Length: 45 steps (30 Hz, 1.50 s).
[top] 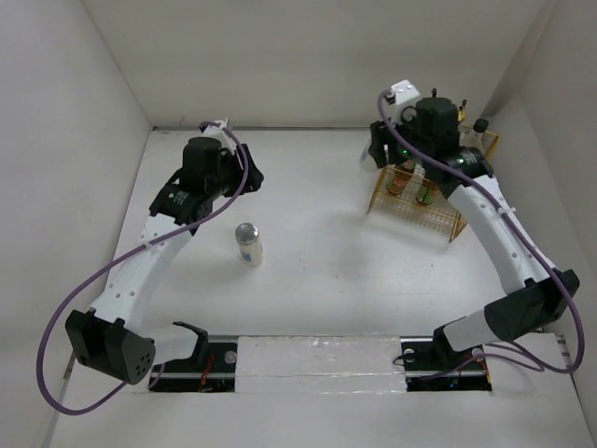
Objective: Organize the condiment bottles
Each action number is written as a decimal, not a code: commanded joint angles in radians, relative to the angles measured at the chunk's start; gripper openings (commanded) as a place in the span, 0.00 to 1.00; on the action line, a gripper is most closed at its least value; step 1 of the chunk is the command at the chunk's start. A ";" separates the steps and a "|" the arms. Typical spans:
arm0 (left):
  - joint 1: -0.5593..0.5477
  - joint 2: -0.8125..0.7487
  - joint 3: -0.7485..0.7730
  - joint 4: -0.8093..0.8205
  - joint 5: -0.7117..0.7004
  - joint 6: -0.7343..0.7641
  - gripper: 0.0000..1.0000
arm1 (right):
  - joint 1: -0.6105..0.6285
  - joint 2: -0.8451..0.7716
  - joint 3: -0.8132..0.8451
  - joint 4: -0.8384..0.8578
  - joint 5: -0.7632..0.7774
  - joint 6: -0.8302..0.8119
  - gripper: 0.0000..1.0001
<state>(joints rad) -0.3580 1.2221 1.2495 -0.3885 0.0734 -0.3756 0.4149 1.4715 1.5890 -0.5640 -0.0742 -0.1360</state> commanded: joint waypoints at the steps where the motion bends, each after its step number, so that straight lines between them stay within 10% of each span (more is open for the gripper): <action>1: 0.002 0.011 0.010 0.034 0.022 -0.008 0.51 | -0.083 -0.025 0.061 -0.005 -0.016 -0.007 0.25; 45: 0.002 0.152 0.149 0.034 0.022 0.023 0.51 | -0.278 0.019 -0.241 0.125 -0.098 -0.007 0.26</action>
<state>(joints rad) -0.3580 1.3911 1.3705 -0.3843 0.0864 -0.3668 0.1429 1.4864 1.3499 -0.5400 -0.1669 -0.1574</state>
